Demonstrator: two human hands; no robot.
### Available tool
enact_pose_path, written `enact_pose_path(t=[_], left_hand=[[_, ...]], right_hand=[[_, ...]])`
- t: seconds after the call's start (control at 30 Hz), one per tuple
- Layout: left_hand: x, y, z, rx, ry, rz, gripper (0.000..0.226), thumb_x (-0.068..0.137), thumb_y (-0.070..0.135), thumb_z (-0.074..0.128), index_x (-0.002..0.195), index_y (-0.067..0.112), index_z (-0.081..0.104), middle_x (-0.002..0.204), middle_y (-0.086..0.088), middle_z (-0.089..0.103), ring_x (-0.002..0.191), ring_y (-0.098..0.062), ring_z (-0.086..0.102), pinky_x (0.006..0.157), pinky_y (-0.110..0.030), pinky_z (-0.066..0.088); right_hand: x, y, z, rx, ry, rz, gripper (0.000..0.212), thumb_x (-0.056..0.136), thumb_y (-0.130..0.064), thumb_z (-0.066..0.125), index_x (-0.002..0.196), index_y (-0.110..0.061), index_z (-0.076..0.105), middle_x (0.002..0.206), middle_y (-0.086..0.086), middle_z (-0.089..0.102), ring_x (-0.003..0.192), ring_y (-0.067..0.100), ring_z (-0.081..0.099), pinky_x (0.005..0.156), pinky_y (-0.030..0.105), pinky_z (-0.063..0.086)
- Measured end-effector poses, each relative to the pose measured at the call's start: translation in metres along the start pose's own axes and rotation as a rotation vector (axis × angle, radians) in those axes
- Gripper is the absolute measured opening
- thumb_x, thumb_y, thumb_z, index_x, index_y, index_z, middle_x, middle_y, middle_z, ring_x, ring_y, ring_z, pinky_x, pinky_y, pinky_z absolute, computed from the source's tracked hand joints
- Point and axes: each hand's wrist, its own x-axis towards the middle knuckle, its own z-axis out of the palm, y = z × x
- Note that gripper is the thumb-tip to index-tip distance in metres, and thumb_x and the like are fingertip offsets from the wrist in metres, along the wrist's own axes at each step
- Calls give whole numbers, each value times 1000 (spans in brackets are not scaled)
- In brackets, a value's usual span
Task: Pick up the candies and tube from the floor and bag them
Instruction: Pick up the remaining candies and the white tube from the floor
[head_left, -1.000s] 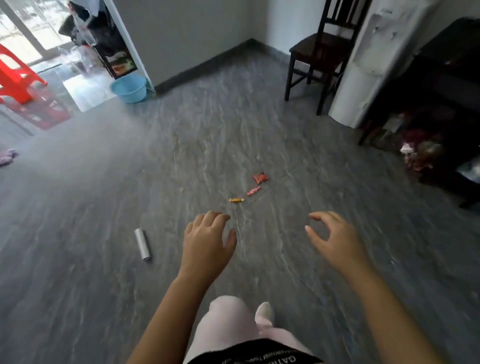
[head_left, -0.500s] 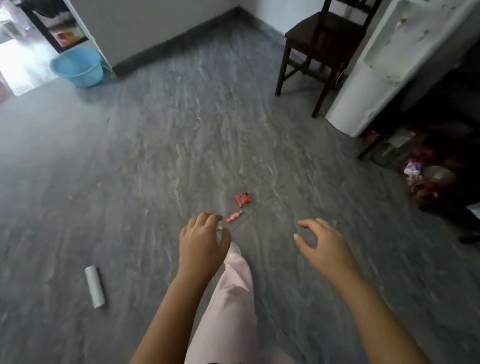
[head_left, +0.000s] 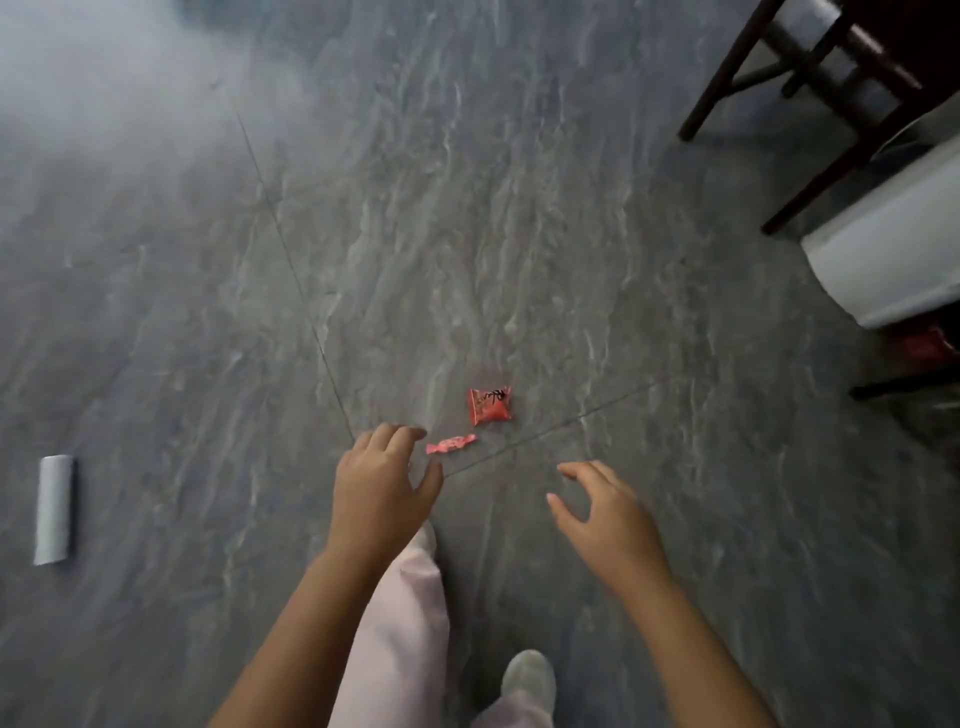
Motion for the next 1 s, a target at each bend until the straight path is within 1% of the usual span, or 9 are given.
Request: enact_pose_path(t=[0.07, 0.17, 0.27, 0.4, 0.53, 0.6, 0.77, 0.93, 1.0], left_hand=[[11, -29, 46, -5, 10, -4, 43, 73, 40, 45, 91, 6, 66, 88, -11, 68, 78, -33, 63, 68, -38, 49], [24, -76, 108, 18, -41, 11, 43, 75, 41, 45, 92, 7, 66, 88, -11, 68, 77, -32, 63, 67, -38, 50], [32, -123, 161, 87, -89, 36, 42, 75, 41, 45, 91, 8, 66, 88, -10, 68, 75, -32, 63, 67, -38, 50], [40, -175, 213, 127, -99, 54, 42, 74, 41, 46, 92, 9, 66, 90, -9, 68, 79, -32, 64, 68, -40, 51], [37, -217, 253, 93, -43, 1, 41, 74, 40, 48, 94, 9, 66, 93, -8, 67, 83, -31, 63, 71, -40, 51], [29, -231, 272, 61, -19, -34, 39, 76, 39, 49, 93, 9, 66, 92, -7, 67, 83, -29, 63, 70, -40, 51], [6, -248, 301, -37, -9, -88, 35, 76, 38, 49, 90, 9, 65, 89, -6, 67, 79, -26, 62, 68, -37, 51], [-8, -254, 315, -64, -33, -85, 36, 77, 37, 49, 94, 10, 65, 93, -5, 67, 82, -25, 62, 69, -37, 52], [-7, -257, 320, -63, -44, -82, 37, 77, 38, 49, 95, 10, 66, 95, -4, 67, 83, -24, 62, 69, -38, 52]], right_hand=[[32, 36, 40, -8, -35, -19, 33, 78, -28, 61, 107, -12, 60, 107, 10, 63, 100, 29, 59, 82, 36, 46], [82, 82, 99, -28, -79, -40, 36, 79, -23, 65, 112, -11, 58, 112, 10, 61, 106, 27, 55, 87, 35, 43], [133, 120, 158, -47, -102, -102, 42, 77, -23, 67, 115, -9, 56, 113, 12, 59, 108, 30, 52, 91, 39, 42], [197, 157, 225, -126, -132, -197, 47, 75, -23, 69, 117, -9, 54, 116, 14, 57, 109, 32, 50, 94, 41, 40], [248, 177, 274, -180, -142, -263, 53, 74, -21, 70, 121, -8, 50, 121, 14, 53, 115, 32, 45, 99, 42, 37], [266, 181, 292, -219, -156, -286, 58, 73, -20, 71, 125, -8, 47, 126, 15, 50, 119, 32, 41, 102, 41, 32], [295, 189, 313, -273, -138, -287, 65, 68, -19, 74, 126, -11, 46, 127, 18, 50, 119, 35, 42, 101, 47, 36], [305, 189, 310, -409, -160, -226, 75, 71, -23, 73, 135, -19, 34, 141, 11, 36, 131, 30, 27, 104, 48, 29], [305, 189, 310, -467, -160, -246, 77, 70, -25, 73, 135, -19, 33, 137, 12, 38, 128, 30, 30, 105, 46, 29]])
